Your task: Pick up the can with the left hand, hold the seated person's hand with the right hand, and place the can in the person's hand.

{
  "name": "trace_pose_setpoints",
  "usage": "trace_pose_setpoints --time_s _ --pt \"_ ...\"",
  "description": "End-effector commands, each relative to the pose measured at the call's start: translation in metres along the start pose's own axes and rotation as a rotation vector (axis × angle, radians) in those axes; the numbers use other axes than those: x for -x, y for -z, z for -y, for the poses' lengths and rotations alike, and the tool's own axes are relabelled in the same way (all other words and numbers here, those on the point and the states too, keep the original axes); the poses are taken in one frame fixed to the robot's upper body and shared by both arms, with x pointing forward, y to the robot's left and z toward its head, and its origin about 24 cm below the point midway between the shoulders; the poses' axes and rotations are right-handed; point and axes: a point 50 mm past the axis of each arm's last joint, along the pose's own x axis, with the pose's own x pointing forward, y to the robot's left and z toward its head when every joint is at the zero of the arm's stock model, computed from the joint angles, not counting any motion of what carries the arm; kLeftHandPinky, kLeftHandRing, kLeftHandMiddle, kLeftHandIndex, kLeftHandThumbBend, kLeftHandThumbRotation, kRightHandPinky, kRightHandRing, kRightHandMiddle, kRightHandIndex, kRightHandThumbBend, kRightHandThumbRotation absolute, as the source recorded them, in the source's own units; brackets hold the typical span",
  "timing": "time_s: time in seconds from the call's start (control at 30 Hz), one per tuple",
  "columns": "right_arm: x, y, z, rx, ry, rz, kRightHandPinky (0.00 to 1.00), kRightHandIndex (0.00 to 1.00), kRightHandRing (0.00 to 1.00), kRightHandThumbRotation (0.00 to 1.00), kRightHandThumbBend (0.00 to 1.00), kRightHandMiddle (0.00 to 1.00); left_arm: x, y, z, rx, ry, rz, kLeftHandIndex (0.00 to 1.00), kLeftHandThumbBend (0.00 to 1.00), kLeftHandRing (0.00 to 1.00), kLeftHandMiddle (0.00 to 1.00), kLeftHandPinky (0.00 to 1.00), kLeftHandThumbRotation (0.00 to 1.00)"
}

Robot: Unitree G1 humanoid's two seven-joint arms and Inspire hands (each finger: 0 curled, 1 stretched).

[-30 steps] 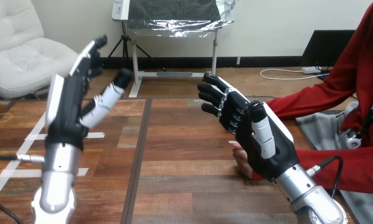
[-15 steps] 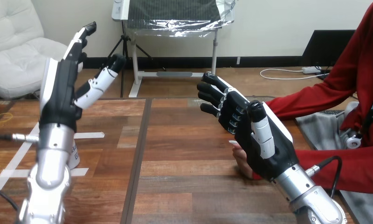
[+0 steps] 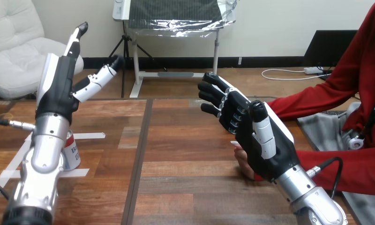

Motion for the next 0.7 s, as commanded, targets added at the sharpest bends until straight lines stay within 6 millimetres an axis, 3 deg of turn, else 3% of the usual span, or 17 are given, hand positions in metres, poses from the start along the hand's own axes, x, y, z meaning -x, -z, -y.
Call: trace_pose_setpoints --time_s 0.0,0.47,0.67 --pt "-0.01 -0.015 0.007 0.034 0.007 0.076 0.91 0.93 0.93 1.0 0.91 0.92 -0.024 -0.016 -0.009 -0.056 -0.011 0.017 0.98 0.71 1.0 1.0 0.98 0.53" --pt "-0.009 -0.017 0.007 0.033 0.009 0.078 0.9 0.91 0.92 1.0 0.91 0.9 -0.037 -0.004 -0.016 -0.209 0.001 -0.104 0.97 0.72 0.99 1.0 0.91 0.54" --pt "-0.009 -0.017 0.007 0.032 0.011 0.078 0.89 0.91 0.91 1.0 0.91 0.9 -0.04 0.0 -0.018 -0.245 0.015 -0.162 0.98 0.71 1.0 1.0 0.98 0.54"
